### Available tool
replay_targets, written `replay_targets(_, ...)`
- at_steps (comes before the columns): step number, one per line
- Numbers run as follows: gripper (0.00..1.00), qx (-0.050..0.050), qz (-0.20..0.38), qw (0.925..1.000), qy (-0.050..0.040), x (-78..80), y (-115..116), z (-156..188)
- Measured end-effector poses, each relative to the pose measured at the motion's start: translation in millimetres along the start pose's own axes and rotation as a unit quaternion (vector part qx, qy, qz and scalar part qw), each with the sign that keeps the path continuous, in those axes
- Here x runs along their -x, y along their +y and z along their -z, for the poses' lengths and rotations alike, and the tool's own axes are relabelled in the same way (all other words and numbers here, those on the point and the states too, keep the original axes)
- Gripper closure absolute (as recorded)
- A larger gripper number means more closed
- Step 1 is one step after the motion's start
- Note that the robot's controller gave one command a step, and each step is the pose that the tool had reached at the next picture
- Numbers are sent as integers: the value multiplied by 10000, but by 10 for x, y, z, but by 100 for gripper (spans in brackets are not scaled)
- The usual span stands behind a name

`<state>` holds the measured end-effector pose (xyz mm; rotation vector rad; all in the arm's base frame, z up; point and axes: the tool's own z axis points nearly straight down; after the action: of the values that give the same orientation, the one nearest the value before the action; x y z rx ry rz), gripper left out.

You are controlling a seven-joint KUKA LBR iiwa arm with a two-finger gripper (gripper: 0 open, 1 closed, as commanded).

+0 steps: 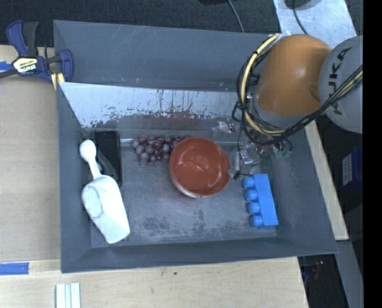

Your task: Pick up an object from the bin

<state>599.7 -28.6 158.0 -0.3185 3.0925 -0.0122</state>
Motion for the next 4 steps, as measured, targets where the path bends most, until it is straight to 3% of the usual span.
replay_targets(1,0,0,2,10000,0,0,0,0)
replay_targets(2,0,0,1122,9937,-14,-18,50,-546)
replay_targets(3,0,-4,1154,9933,-19,31,63,-600)
replay_targets(4,0,1,1981,9802,-19,315,365,-884)
